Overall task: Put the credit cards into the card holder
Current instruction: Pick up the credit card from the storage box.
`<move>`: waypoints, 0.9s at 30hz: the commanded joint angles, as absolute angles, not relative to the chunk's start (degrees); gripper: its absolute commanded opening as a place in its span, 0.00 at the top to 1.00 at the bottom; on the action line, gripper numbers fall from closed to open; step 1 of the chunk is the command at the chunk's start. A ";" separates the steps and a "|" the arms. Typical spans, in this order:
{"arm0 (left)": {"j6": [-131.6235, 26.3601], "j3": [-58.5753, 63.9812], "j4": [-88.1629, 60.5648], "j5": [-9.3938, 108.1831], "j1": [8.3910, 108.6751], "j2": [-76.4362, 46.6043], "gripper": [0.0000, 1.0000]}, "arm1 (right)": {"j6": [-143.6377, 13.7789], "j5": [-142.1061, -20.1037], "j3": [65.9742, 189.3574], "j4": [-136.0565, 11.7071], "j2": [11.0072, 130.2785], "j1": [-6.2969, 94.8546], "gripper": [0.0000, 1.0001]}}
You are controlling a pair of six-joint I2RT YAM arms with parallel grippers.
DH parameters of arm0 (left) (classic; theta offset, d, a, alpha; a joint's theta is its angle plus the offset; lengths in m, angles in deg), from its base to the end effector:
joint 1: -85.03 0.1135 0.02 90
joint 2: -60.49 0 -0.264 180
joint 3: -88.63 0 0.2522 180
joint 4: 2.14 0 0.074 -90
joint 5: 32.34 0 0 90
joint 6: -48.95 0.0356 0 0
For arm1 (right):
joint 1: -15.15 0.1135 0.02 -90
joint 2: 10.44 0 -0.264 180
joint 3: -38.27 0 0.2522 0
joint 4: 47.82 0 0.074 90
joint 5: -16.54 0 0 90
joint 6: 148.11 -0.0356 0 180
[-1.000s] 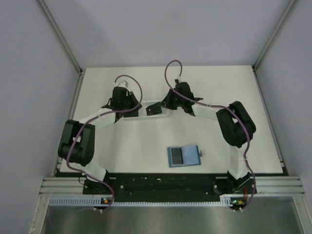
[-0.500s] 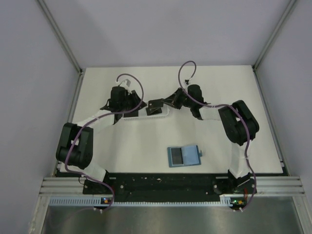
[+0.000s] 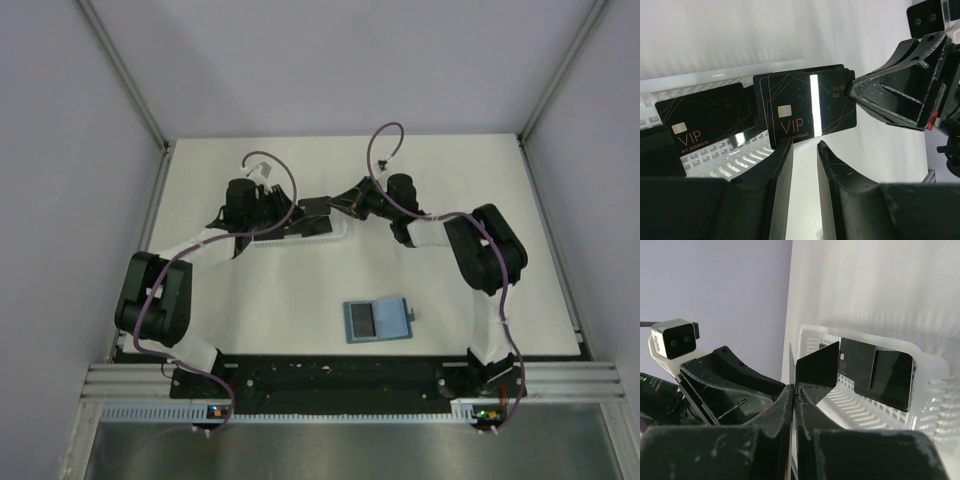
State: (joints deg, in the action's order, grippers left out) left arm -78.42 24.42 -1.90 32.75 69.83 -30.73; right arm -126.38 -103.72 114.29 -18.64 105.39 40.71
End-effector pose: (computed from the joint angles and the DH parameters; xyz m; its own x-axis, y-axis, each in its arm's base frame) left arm 0.3292 -0.1050 0.2150 -0.7100 -0.3775 -0.5944 0.2136 0.6889 -0.6927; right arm 0.3817 0.2024 0.1703 -0.8229 0.4959 -0.2775 -0.1488 0.2833 0.9474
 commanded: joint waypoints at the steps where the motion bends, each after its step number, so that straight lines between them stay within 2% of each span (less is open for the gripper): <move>1: -79.02 24.51 2.03 31.73 69.74 -29.42 0.69 | -127.11 -105.10 114.52 -14.03 105.93 40.11 1.00; 27: -82.88 28.55 8.00 32.17 72.90 -26.79 0.68 | -131.68 -107.83 111.45 -6.65 106.37 38.80 1.00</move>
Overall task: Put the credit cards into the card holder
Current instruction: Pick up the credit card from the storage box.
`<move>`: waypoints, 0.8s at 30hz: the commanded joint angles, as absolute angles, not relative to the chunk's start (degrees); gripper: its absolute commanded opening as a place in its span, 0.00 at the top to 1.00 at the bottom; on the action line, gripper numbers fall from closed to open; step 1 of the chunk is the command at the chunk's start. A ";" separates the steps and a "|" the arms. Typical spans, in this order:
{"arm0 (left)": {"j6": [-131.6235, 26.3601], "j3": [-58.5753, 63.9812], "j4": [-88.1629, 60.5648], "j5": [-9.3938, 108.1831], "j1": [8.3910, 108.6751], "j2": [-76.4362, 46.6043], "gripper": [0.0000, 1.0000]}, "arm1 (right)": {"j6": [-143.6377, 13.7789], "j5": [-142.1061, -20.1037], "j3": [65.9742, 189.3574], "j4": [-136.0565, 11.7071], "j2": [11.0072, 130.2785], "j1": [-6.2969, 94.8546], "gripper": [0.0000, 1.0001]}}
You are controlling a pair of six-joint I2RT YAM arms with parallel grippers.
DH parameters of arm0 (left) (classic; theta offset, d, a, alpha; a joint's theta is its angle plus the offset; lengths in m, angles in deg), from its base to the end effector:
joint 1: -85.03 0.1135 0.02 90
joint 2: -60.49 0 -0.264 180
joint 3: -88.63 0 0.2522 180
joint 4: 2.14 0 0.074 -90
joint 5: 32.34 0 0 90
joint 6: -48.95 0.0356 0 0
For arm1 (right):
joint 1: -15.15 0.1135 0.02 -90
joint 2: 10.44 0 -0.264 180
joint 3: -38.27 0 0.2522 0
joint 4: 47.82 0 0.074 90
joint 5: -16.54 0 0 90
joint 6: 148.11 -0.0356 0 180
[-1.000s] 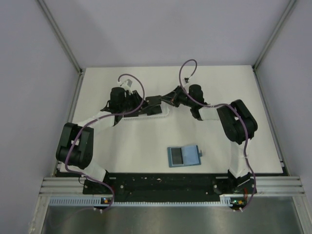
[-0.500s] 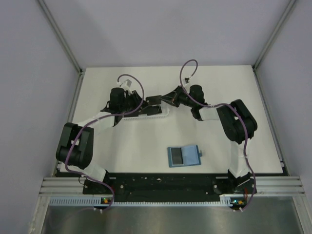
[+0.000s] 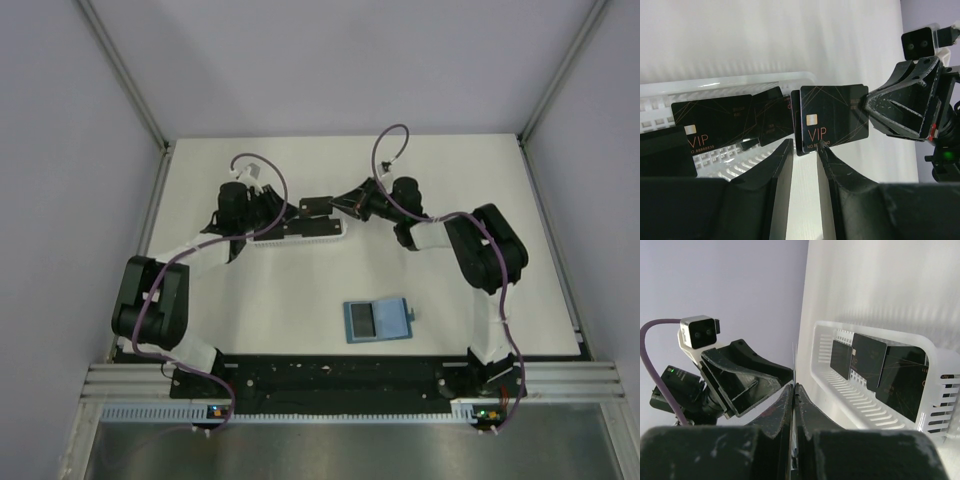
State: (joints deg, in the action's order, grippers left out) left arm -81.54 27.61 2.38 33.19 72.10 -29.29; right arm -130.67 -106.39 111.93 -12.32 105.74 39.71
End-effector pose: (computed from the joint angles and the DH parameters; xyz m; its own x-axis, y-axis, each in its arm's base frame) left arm 0.3252 -0.0898 0.2125 -0.6756 -0.4513 -0.5830 0.1750 0.6700 -0.7214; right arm 0.3789 0.1944 0.1673 -0.8343 0.4991 -0.2341 -0.1456 0.2100 0.9668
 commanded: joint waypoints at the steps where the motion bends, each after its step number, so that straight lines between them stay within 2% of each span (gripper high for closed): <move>1: -83.15 28.73 8.44 31.82 72.99 -26.70 0.68 | -131.94 -108.09 111.53 -6.13 106.46 38.79 1.00; 24: -87.63 31.19 17.14 25.67 73.17 -28.10 0.67 | -139.76 -110.82 111.62 4.16 109.88 38.80 1.00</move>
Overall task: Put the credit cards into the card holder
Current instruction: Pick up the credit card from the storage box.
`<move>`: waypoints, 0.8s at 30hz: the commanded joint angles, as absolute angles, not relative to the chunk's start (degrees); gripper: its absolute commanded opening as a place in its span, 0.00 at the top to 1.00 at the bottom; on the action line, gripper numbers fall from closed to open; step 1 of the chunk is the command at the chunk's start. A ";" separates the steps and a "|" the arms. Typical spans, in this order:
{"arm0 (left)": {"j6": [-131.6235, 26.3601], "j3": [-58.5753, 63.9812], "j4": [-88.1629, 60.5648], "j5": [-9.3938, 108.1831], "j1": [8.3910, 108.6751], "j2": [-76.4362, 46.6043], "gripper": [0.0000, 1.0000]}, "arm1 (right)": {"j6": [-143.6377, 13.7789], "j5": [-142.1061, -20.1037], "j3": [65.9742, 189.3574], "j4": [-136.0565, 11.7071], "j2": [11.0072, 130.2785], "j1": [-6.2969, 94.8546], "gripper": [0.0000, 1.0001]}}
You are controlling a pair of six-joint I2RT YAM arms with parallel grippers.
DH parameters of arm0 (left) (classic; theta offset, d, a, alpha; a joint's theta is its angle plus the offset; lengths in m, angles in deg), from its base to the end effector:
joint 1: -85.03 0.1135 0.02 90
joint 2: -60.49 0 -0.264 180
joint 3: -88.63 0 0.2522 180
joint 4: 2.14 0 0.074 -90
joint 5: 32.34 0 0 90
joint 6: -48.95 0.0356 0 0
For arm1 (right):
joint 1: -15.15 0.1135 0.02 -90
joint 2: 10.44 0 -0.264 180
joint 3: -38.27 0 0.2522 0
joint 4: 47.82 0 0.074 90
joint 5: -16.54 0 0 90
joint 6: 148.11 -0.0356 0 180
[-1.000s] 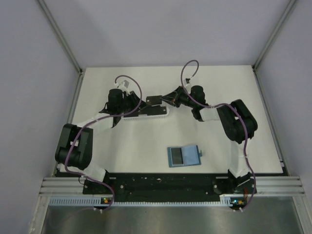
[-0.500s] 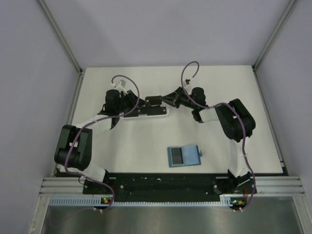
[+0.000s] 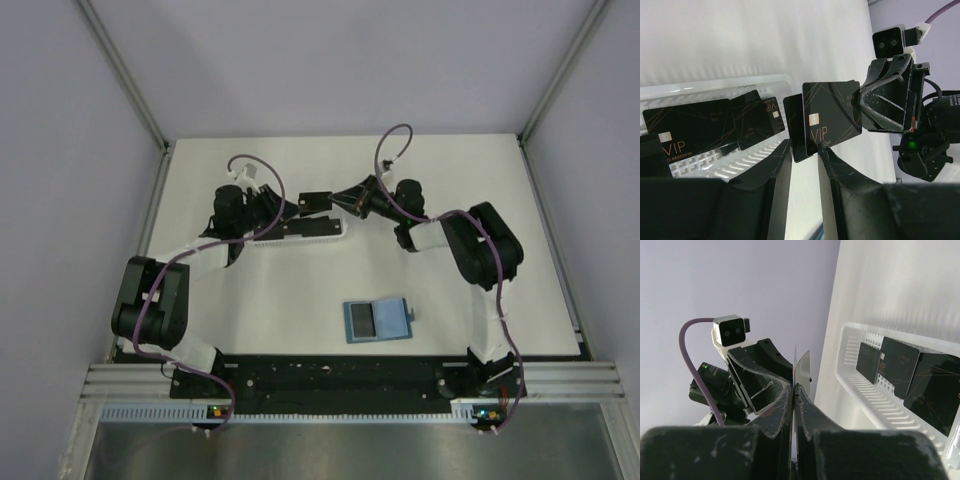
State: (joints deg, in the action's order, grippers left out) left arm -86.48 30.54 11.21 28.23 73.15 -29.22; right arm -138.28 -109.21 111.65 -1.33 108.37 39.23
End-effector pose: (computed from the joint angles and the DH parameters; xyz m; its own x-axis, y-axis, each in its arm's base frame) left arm 0.3224 -0.0857 0.2124 -0.6683 -0.4935 -0.5567 0.2277 0.5767 -0.7846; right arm 0.3814 0.1932 0.1671 -0.8489 0.4965 -0.1813 -0.1642 0.0784 0.9833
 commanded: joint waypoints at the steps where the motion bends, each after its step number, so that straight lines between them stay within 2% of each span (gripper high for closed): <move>1: -87.81 31.28 17.58 25.49 73.17 -28.10 0.67 | -140.03 -110.90 111.62 4.68 110.23 38.79 1.00; 13: -90.18 29.61 21.10 21.88 72.99 -30.65 0.67 | -138.71 -111.87 112.59 1.88 110.50 38.88 1.00; 24: -86.58 29.70 15.48 26.63 73.08 -26.17 0.67 | -135.37 -111.08 112.32 -2.08 109.18 38.88 1.00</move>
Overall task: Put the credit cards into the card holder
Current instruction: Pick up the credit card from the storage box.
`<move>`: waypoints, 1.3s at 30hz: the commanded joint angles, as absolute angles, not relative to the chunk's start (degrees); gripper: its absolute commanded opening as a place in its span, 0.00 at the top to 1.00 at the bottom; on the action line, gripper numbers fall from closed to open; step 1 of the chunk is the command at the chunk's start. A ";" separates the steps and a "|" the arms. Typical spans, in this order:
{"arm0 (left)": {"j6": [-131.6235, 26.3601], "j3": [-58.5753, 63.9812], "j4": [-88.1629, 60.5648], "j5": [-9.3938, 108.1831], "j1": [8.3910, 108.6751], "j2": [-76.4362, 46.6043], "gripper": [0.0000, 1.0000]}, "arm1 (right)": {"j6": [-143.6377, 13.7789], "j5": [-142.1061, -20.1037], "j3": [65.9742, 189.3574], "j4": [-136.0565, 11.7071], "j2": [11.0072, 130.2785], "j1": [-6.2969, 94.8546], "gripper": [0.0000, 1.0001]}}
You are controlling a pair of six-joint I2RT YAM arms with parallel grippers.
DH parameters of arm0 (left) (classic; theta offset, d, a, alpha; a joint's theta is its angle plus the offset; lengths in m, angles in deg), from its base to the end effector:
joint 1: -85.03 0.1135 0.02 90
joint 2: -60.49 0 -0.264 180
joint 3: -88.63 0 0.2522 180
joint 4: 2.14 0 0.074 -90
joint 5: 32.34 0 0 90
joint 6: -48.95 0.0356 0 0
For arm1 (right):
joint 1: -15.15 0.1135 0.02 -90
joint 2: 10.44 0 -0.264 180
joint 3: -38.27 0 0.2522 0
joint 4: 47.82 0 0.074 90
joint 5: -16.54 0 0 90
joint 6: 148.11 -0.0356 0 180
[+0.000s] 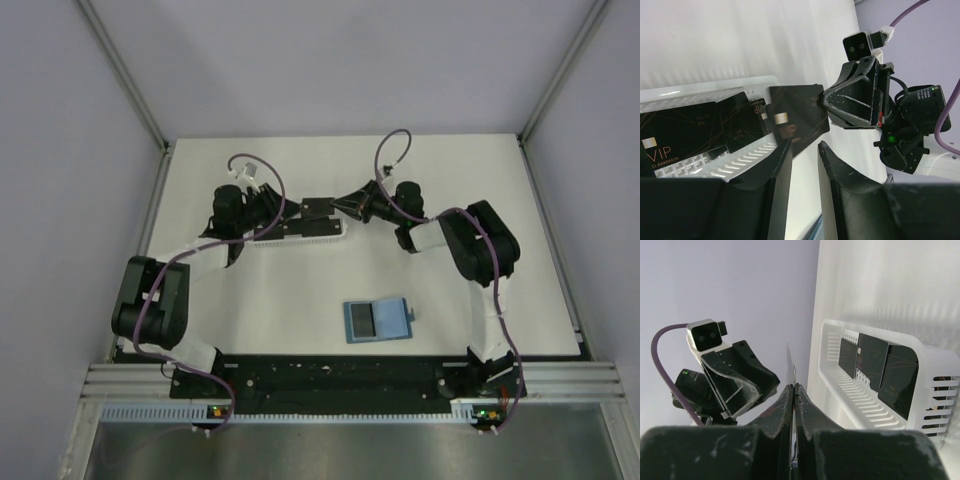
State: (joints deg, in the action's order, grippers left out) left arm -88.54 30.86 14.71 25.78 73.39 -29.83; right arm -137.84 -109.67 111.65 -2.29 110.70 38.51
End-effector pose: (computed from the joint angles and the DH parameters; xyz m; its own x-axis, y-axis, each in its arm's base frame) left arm 0.3237 -0.0859 0.2136 -0.6725 -0.5006 -0.5452 0.2569 0.5329 -0.8062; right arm 0.3852 0.1893 0.1487 -0.8544 0.4958 -0.1555 -0.1185 0.1055 0.9873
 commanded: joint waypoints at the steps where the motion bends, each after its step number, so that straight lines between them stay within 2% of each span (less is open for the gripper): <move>1: -86.58 29.70 15.30 26.72 73.08 -25.82 0.67 | -135.46 -111.08 112.24 -2.08 109.18 38.97 1.00; 23: -87.81 28.55 17.58 26.37 73.08 -29.33 0.67 | -142.05 -114.16 112.59 8.38 111.73 38.88 1.00; 39: -87.28 29.17 17.59 27.24 73.08 -29.25 0.67 | -142.58 -114.33 112.41 9.70 111.90 38.88 1.00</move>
